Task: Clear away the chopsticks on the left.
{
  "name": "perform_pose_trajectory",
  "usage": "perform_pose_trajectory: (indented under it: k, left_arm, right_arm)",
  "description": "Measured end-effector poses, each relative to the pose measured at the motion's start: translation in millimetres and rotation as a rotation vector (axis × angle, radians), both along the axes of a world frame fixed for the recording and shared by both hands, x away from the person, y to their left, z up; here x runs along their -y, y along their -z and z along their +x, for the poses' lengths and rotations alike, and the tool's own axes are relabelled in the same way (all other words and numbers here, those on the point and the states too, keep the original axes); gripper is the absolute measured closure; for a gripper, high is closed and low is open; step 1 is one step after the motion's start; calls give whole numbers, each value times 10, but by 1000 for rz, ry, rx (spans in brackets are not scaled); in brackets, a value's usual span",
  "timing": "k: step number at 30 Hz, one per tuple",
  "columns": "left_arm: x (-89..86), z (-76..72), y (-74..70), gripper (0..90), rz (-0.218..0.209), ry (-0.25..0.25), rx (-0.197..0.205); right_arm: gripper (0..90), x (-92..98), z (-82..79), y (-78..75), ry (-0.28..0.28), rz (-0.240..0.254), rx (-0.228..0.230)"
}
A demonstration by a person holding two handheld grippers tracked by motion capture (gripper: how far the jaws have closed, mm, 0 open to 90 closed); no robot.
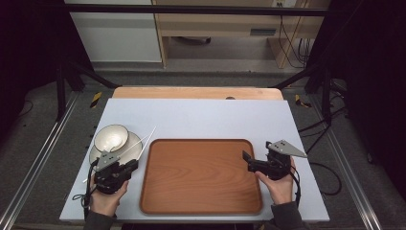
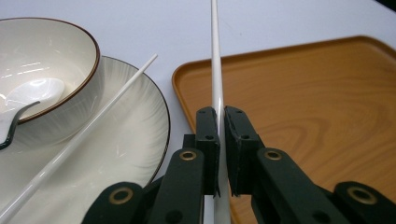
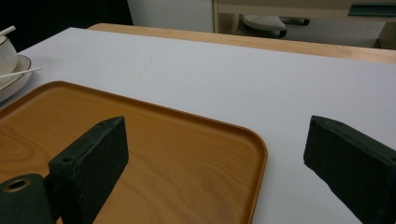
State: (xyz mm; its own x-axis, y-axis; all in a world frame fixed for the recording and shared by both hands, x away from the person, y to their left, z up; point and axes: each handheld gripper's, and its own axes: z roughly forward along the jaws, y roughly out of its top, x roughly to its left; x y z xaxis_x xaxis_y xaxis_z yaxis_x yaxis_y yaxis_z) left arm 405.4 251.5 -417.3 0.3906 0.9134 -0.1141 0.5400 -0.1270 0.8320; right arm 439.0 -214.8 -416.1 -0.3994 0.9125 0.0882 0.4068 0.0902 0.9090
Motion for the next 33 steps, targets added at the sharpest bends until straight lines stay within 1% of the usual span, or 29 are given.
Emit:
perform_pose_trajectory:
  k: [1, 2, 3, 5, 6, 9, 11, 14, 15, 17, 20, 22, 26, 28, 30, 31, 33]
  left_arm:
    - [31, -6, -24, 845, -18, -22, 7]
    - [31, -6, -24, 845, -18, -22, 7]
    - [49, -8, -32, 845, -32, -34, 13]
    - [101, -17, -50, 845, -22, -47, 21]
    - [140, -26, -60, 845, -46, -47, 18]
    - [185, -38, -71, 845, -36, -57, 25]
    - [213, -49, -81, 845, -54, -63, 25]
    - [246, -79, -96, 845, -77, -84, 40]
    - [287, -100, -90, 845, -84, -102, 59]
    - [307, -109, -82, 845, -87, -109, 61]
    - [352, -131, -34, 845, -110, -123, 58]
    - [380, -142, 15, 845, -136, -135, 51]
    - [428, -173, 116, 845, -160, -164, 49]
    - [451, -190, 170, 845, -169, -177, 49]
    - [472, -201, 210, 845, -168, -186, 50]
    - [487, -208, 259, 845, -168, -200, 43]
    - [491, -209, 282, 845, -170, -209, 42]
  right_arm:
    - [67, 3, 0, 0, 1, -1, 0]
    - [67, 3, 0, 0, 1, -1, 0]
    - [67, 4, 1, 2, 2, -1, 1]
    - [67, 2, 2, 3, 0, 0, 0]
    - [67, -5, 0, 1, -4, 4, 0]
    - [68, -1, -5, -7, -6, 10, 0]
    - [68, 0, -7, -11, -7, 13, 1]
    - [67, 3, -8, -12, -9, 14, 3]
    - [68, 1, -8, -11, -9, 14, 0]
    - [68, -5, -3, -4, -10, 12, -1]
    - [68, -11, 1, 2, -13, 10, -1]
    - [68, -19, 3, 5, -13, 11, -3]
    - [67, -33, 5, 9, -19, 12, -6]
    - [68, -33, 5, 10, -19, 10, -5]
    - [68, -35, 4, 11, -18, 10, -5]
    - [68, -37, 3, 10, -18, 11, -7]
    - [68, -41, 2, 12, -20, 9, -7]
